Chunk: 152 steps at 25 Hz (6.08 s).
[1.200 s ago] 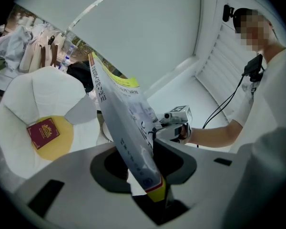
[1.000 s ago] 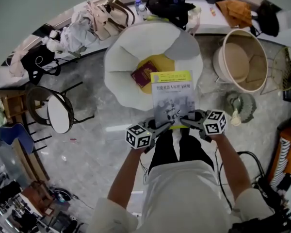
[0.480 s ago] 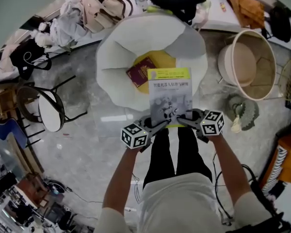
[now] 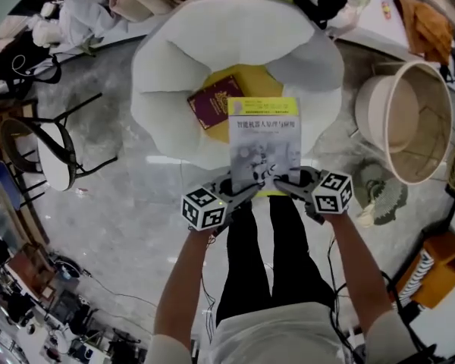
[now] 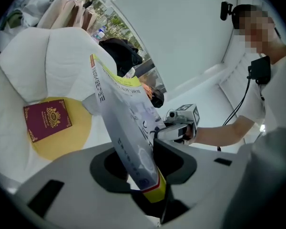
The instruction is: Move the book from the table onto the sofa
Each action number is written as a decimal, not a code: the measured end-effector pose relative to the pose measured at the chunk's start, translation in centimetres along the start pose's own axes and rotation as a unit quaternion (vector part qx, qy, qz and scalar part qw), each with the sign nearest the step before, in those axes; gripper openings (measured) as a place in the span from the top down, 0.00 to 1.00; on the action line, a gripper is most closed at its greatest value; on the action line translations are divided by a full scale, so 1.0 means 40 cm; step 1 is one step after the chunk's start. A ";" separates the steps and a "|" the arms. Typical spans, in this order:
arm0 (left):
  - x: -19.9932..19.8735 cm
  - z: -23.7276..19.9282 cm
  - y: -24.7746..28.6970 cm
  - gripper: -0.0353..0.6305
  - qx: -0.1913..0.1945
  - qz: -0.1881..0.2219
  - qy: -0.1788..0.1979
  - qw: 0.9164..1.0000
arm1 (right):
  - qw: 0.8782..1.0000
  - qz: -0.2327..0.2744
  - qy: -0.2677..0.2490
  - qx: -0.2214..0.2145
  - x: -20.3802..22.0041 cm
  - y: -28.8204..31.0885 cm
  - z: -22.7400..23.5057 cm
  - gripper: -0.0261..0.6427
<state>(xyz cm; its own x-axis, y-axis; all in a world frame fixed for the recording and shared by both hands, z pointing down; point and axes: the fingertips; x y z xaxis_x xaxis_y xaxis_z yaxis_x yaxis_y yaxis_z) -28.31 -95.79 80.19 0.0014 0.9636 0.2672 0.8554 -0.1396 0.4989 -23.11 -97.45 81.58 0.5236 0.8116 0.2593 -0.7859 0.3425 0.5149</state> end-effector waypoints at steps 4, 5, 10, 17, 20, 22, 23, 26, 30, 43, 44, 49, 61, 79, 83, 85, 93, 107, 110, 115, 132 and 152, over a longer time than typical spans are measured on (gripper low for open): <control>0.002 -0.080 0.053 0.74 0.001 -0.002 -0.016 1.000 | 1.000 -0.017 0.005 -0.007 0.002 0.036 0.088 0.74; 0.001 -0.099 0.065 0.74 0.001 -0.001 -0.019 1.000 | 1.000 -0.021 0.005 -0.007 0.001 0.045 0.108 0.74; -0.020 -0.205 0.127 0.74 -0.003 0.009 -0.027 1.000 | 0.999 -0.033 0.006 -0.004 -0.013 0.085 0.226 0.74; -0.012 -0.367 0.215 0.74 -0.017 -0.006 -0.029 0.999 | 0.999 -0.041 0.014 0.007 -0.002 0.172 0.391 0.74; -0.004 -0.415 0.251 0.74 -0.026 -0.019 -0.029 0.999 | 0.999 -0.043 0.022 0.011 0.013 0.199 0.449 0.74; -0.001 -0.447 0.275 0.74 -0.031 -0.026 -0.031 0.999 | 0.998 -0.047 0.028 0.015 0.021 0.216 0.488 0.74; -0.001 -0.464 0.286 0.74 -0.032 -0.028 -0.033 0.999 | 0.998 -0.049 0.031 0.017 0.024 0.224 0.507 0.74; -0.004 -0.511 0.321 0.74 -0.036 -0.033 -0.035 0.998 | 0.998 -0.054 0.035 0.027 0.026 0.243 0.563 0.74; -0.012 -0.562 0.367 0.74 -0.041 -0.042 -0.032 0.998 | 0.996 -0.059 0.036 0.049 0.030 0.259 0.629 0.74; 0.012 -0.699 0.479 0.72 -0.037 -0.050 -0.148 0.987 | 0.978 -0.086 0.073 0.173 0.061 0.277 0.786 0.66; 0.012 -0.701 0.481 0.72 -0.038 -0.047 -0.155 0.986 | 0.974 -0.087 0.075 0.194 0.064 0.265 0.792 0.63; 0.031 -0.726 0.480 0.78 -0.055 -0.042 -0.193 0.979 | 0.955 -0.038 0.077 0.283 0.060 0.162 0.802 0.60; 0.072 -0.727 0.339 0.62 -0.165 -0.034 -0.160 0.973 | 0.974 -0.013 0.061 0.217 0.102 0.176 0.650 0.60; -0.053 -0.175 0.039 0.91 -0.169 0.081 -0.118 0.975 | 0.976 0.073 -0.001 0.204 -0.037 -0.155 0.186 0.88; -0.069 -0.009 -0.066 0.94 -0.179 0.108 -0.097 0.973 | 0.976 0.092 -0.023 0.196 -0.079 -0.263 0.050 0.89; -0.075 0.070 -0.115 0.94 -0.184 0.122 -0.084 0.972 | 0.975 0.100 -0.036 0.193 -0.099 -0.315 -0.016 0.89; -0.079 0.362 -0.284 0.94 -0.181 0.190 -0.047 0.964 | 0.971 0.113 -0.067 0.201 -0.071 -0.472 -0.263 0.89; 0.037 0.653 -0.521 0.95 -0.169 0.219 0.046 0.960 | 0.946 0.177 -0.089 0.258 -0.015 -0.523 -0.600 0.89; 0.074 0.700 -0.556 0.94 -0.166 0.222 0.069 0.958 | 0.939 0.193 -0.099 0.266 0.008 -0.516 -0.665 0.89; 0.124 0.770 -0.606 0.94 -0.154 0.230 0.086 0.957 | 0.929 0.221 -0.111 0.273 0.056 -0.525 -0.773 0.89; 0.173 0.914 -0.620 0.94 -0.151 0.218 0.162 0.950 | 0.906 0.281 -0.107 0.297 0.224 -0.634 -0.904 0.89; 0.116 0.995 -0.532 0.94 -0.173 0.238 0.163 0.942 | 0.907 0.281 -0.149 0.277 0.195 -0.766 -0.893 0.89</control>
<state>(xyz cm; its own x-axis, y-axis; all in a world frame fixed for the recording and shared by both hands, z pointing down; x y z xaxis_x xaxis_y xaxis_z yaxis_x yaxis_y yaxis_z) -25.90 -79.29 38.02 0.1344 0.6606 0.7386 0.5782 -0.6576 0.4830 -6.70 -84.69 38.63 0.2223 0.5923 0.7744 -0.7140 -0.4420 0.5430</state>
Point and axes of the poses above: the fingertips, and each gripper's own axes: y forward along the fingers, z to its right, x out of its underside, and after that the axes turned 12 degrees about -z, right-handed
